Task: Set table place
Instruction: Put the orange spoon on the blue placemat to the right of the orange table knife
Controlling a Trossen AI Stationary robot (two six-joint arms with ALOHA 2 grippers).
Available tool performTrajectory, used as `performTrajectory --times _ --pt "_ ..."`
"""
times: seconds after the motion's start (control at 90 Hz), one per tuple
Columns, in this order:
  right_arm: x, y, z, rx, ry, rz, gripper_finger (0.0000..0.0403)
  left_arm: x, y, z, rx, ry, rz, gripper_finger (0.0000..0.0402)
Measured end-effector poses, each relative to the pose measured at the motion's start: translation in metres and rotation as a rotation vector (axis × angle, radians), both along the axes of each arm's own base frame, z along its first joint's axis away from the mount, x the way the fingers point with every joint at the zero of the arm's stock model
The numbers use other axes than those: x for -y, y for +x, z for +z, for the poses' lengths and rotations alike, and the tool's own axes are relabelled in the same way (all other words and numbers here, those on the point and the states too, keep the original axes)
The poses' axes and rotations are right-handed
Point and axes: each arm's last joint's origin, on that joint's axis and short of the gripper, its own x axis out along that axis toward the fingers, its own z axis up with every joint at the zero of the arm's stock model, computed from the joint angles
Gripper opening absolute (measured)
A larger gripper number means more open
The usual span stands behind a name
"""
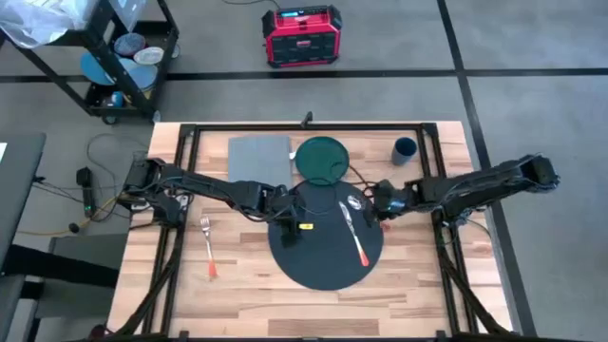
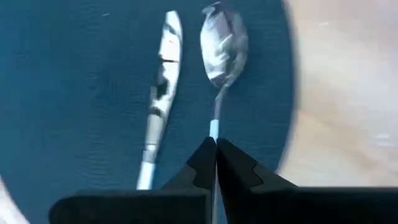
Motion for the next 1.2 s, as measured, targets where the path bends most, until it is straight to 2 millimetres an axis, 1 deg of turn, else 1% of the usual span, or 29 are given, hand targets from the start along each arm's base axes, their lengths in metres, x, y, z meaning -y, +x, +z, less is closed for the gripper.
performTrajectory --times 0.189,0.278,0.378,0.544,0.667,0.767,0.867,0.956,1.056,1.122,1.2 --pt "-0.012 0.009 -0.014 -0.036 0.038 0.017 0.0001 0.0 0.0 0.0 -0.004 0.0 0.0 0.0123" --pt "-0.016 0.01 -0.014 -0.018 0.047 0.021 0.0005 0.0 -0.001 0.0 -0.007 0.001 0.0 0.0123" --pt "-0.018 0.009 -0.008 0.022 0.028 0.017 0.0015 0.0 -0.001 0.0 -0.009 0.006 -0.01 0.0123" --pt "-0.012 0.002 0.012 0.136 -0.021 -0.019 0.0026 0.0 -0.002 -0.001 -0.02 0.016 -0.026 0.0123" --pt "-0.01 0.0 0.017 0.16 -0.037 0.018 0.0036 0.0 -0.001 -0.001 -0.021 0.019 -0.032 0.0123" --pt "-0.011 0.004 0.014 0.154 -0.034 0.045 0.0057 0.0 -0.001 -0.001 -0.02 0.018 -0.03 0.0123" --pt "-0.011 0.016 0.008 0.183 -0.035 0.075 0.0089 0.0 -0.001 -0.001 -0.018 0.014 -0.022 0.0123" --pt "-0.007 0.025 0.003 0.198 -0.028 0.076 0.0121 0.0 -0.001 -0.001 -0.016 0.012 -0.019 0.0123" --pt "-0.001 0.029 -0.007 0.15 -0.016 0.06 0.0153 0.0 -0.001 -0.001 -0.017 0.011 -0.018 0.0123" --pt "0.002 0.031 -0.013 0.125 -0.007 0.053 0.0166 0.0 -0.001 -0.001 -0.019 0.011 -0.018 0.0123" --pt "0.003 0.033 -0.019 0.1 -0.002 0.049 0.0171 0.0 -0.002 -0.001 -0.028 0.012 -0.018 0.0123"
